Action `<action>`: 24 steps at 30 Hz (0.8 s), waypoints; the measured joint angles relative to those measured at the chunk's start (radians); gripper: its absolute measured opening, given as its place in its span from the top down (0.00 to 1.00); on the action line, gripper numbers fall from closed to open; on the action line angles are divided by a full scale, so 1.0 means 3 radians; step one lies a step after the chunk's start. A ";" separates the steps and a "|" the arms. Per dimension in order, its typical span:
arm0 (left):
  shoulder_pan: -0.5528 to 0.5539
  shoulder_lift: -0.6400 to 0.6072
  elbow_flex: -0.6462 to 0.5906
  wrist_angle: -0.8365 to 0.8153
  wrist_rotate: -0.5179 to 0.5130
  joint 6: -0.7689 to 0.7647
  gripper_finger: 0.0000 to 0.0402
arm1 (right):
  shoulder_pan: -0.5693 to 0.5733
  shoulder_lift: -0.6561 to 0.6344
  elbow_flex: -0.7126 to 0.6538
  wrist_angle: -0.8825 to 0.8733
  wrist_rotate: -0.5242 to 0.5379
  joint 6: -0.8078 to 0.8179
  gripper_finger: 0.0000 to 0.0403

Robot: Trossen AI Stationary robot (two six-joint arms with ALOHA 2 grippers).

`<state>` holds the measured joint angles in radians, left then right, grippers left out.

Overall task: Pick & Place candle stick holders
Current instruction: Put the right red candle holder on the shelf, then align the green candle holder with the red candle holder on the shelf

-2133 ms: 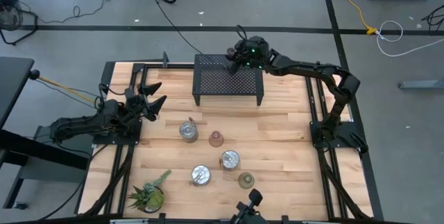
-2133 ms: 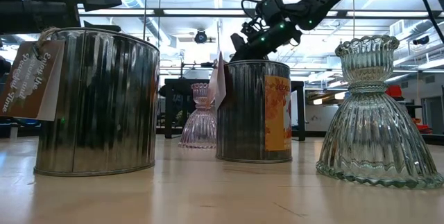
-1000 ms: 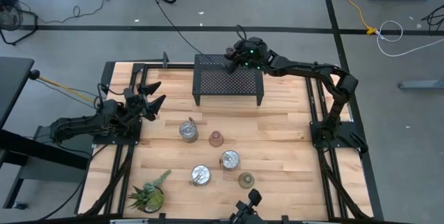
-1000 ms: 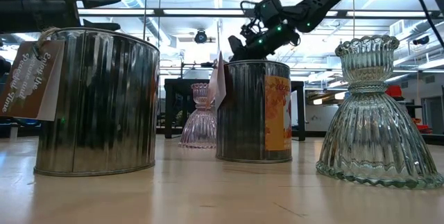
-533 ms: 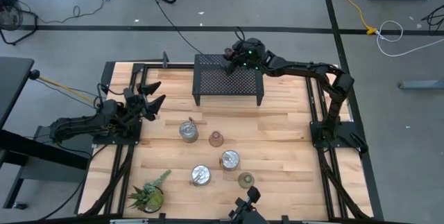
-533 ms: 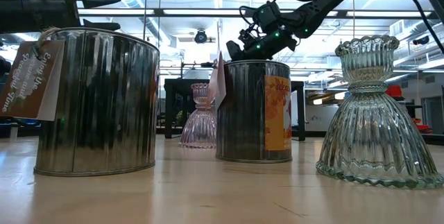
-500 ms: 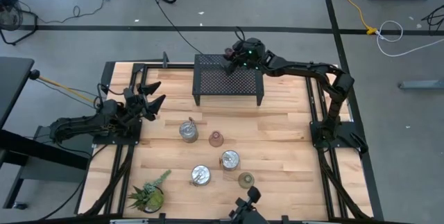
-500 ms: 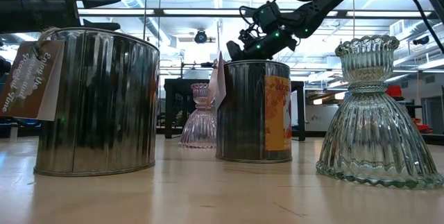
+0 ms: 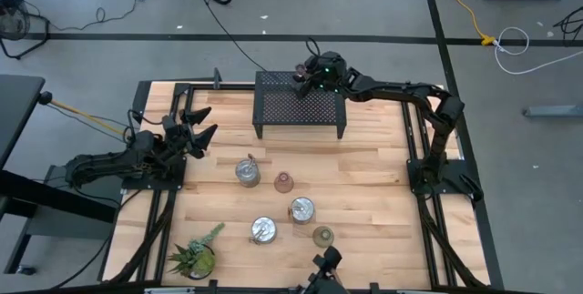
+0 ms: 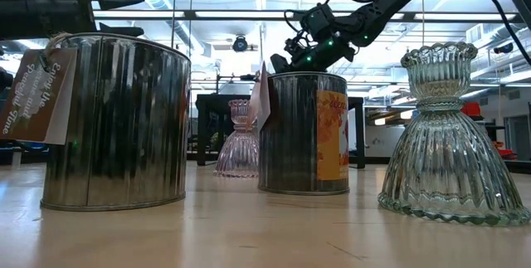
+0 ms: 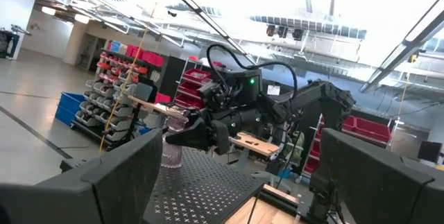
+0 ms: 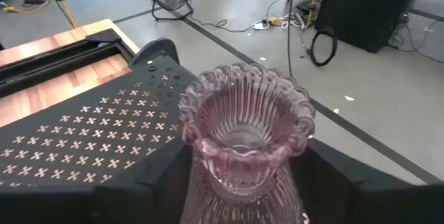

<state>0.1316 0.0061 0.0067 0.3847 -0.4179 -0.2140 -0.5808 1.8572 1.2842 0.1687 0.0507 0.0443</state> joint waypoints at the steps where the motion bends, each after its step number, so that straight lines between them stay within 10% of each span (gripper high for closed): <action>1: 0.0000 0.0000 0.0000 0.0000 0.0000 -0.0001 0.03 | 0.0000 0.0000 0.0000 0.0008 -0.0042 0.0000 0.40; 24: 0.0000 0.0001 0.0001 -0.0003 0.0010 -0.0001 0.03 | 0.0049 -0.0376 0.0000 -0.0076 -0.0110 -0.0018 0.34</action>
<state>0.1316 0.0063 0.0068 0.3838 -0.4149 -0.2142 -0.5661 1.7443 1.2842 0.1458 0.0177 0.0388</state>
